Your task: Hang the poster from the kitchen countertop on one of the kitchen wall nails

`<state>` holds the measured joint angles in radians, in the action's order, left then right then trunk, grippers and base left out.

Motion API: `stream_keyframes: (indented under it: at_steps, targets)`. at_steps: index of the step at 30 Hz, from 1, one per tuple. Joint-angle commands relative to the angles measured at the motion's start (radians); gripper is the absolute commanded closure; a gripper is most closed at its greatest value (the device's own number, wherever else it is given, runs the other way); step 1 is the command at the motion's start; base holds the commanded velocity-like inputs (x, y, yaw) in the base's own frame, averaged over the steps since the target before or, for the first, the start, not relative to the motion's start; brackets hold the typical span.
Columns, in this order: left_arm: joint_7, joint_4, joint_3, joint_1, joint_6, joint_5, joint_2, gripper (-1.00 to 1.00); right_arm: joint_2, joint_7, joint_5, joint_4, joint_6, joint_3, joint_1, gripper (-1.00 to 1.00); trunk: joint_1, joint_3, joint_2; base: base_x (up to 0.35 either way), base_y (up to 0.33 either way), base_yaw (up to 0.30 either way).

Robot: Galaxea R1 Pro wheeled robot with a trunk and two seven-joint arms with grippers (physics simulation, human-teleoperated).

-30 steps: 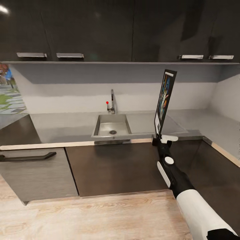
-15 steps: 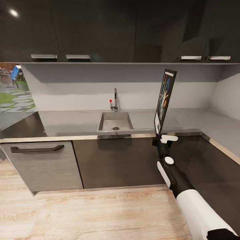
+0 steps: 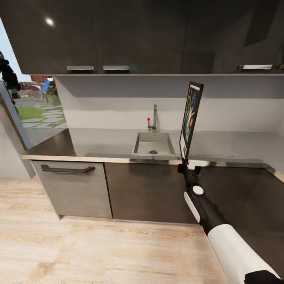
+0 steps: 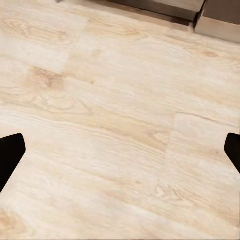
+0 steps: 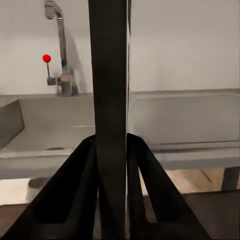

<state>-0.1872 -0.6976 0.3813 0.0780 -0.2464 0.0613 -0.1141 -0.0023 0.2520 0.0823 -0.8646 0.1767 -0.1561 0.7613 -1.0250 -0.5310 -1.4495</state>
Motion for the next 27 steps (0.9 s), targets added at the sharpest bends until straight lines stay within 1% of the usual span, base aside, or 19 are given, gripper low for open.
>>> stream_keyframes:
  at_steps: [1, 5, 7, 10, 14, 20, 27]
  targets:
    - [-0.009, -0.002, 0.002, 0.000, 0.000, 0.006, 0.000, -1.00, -0.001, 0.002, 0.011, 0.001, 0.006, -0.006, 0.001, 1.00, 0.000, -0.001, -0.001, 0.000, 0.000, 0.289]
    - [-0.015, 0.000, -0.001, 0.000, -0.004, 0.005, -0.001, -1.00, -0.001, 0.003, 0.011, 0.001, 0.006, -0.014, 0.001, 1.00, 0.000, -0.001, -0.001, -0.103, 0.018, 0.290]
    - [-0.049, 0.001, -0.001, 0.000, -0.006, 0.004, -0.002, -1.00, 0.000, 0.003, 0.011, 0.001, 0.006, -0.015, 0.001, 1.00, 0.000, -0.001, -0.001, -0.261, 0.069, 0.280]
    - [-0.082, 0.002, 0.000, 0.000, -0.007, 0.003, -0.002, -1.00, 0.000, 0.003, 0.011, 0.001, 0.006, -0.015, 0.001, 1.00, 0.000, -0.001, -0.001, -0.292, 0.077, 0.167]
    - [-0.091, 0.003, 0.000, 0.000, -0.007, 0.003, -0.002, -1.00, 0.000, 0.003, 0.011, 0.001, 0.006, -0.016, 0.001, 1.00, 0.000, -0.001, -0.001, -0.236, 0.047, 0.177]
    - [-0.097, 0.003, 0.001, 0.000, -0.005, 0.003, -0.003, -1.00, 0.001, 0.003, 0.011, 0.001, 0.006, -0.016, 0.001, 1.00, 0.000, -0.001, -0.001, -0.057, 0.023, 0.265]
    - [-0.098, 0.003, 0.003, 0.000, -0.005, 0.003, -0.003, -1.00, 0.001, 0.003, 0.011, 0.002, 0.005, -0.017, 0.001, 1.00, 0.000, -0.001, -0.001, -0.008, 0.201, 0.287]
